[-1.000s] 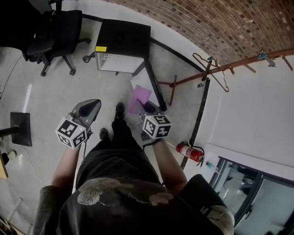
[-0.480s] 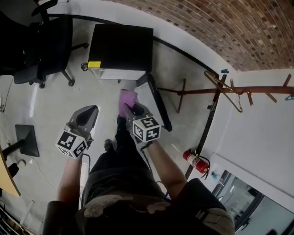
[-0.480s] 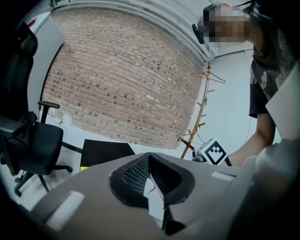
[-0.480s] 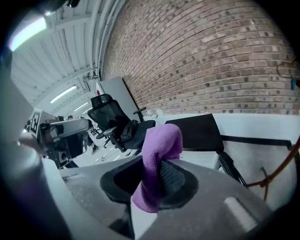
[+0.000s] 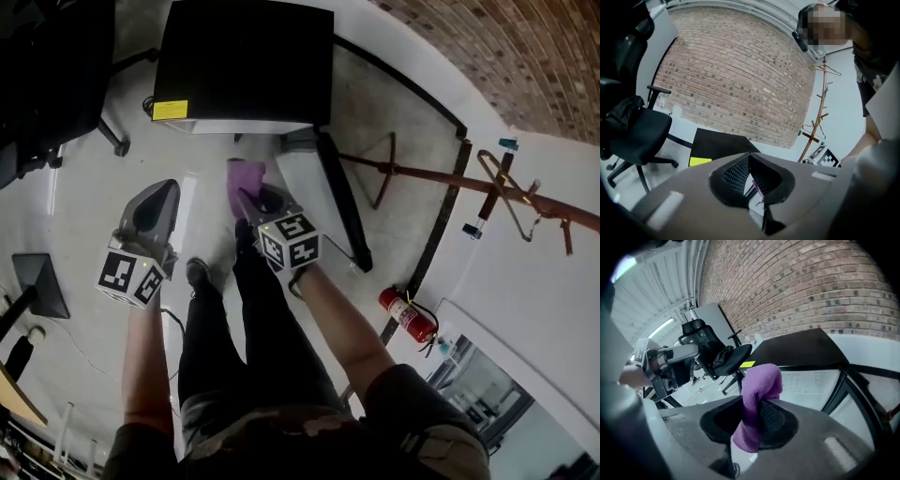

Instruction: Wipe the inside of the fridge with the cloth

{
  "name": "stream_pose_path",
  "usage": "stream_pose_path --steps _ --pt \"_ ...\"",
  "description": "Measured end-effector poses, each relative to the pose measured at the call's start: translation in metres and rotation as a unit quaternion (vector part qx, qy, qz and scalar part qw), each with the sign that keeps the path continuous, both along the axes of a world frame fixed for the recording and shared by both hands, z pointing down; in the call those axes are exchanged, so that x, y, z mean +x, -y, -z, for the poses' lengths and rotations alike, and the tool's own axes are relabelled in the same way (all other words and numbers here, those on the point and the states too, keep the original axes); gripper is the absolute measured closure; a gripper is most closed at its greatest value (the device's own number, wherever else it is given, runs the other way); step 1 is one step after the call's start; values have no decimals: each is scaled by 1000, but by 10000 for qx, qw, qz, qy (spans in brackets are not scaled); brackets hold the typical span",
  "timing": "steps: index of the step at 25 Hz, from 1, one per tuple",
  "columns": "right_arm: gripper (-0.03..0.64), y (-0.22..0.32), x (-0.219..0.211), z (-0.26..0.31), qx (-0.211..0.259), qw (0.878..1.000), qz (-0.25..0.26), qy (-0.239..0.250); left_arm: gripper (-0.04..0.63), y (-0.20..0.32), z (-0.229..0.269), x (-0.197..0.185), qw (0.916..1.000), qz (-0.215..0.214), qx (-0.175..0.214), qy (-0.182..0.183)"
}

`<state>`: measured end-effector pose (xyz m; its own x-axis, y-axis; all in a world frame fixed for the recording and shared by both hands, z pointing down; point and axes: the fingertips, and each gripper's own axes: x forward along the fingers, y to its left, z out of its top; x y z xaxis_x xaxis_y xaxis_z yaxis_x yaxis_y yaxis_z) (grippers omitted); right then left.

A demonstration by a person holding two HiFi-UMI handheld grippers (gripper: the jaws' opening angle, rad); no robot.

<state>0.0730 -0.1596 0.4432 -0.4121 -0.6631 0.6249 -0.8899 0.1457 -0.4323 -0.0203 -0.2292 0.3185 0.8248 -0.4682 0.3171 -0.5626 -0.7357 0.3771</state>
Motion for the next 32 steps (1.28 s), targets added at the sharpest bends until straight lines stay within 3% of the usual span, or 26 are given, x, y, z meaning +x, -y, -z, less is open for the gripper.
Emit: stream_pose_path --steps 6,16,26,32 --pt "541 22 -4 -80 151 9995 -282 -75 578 8 -97 -16 9999 -139 -94 -15" --pt "541 77 -13 -153 788 9951 -342 483 578 35 -213 -40 9995 -252 189 69" --pt "541 137 -29 -190 1879 9803 -121 601 578 76 -280 -35 9960 -316 809 -187" --pt "541 165 -24 -193 2093 9750 -54 747 578 91 -298 -32 9918 -411 1172 -314"
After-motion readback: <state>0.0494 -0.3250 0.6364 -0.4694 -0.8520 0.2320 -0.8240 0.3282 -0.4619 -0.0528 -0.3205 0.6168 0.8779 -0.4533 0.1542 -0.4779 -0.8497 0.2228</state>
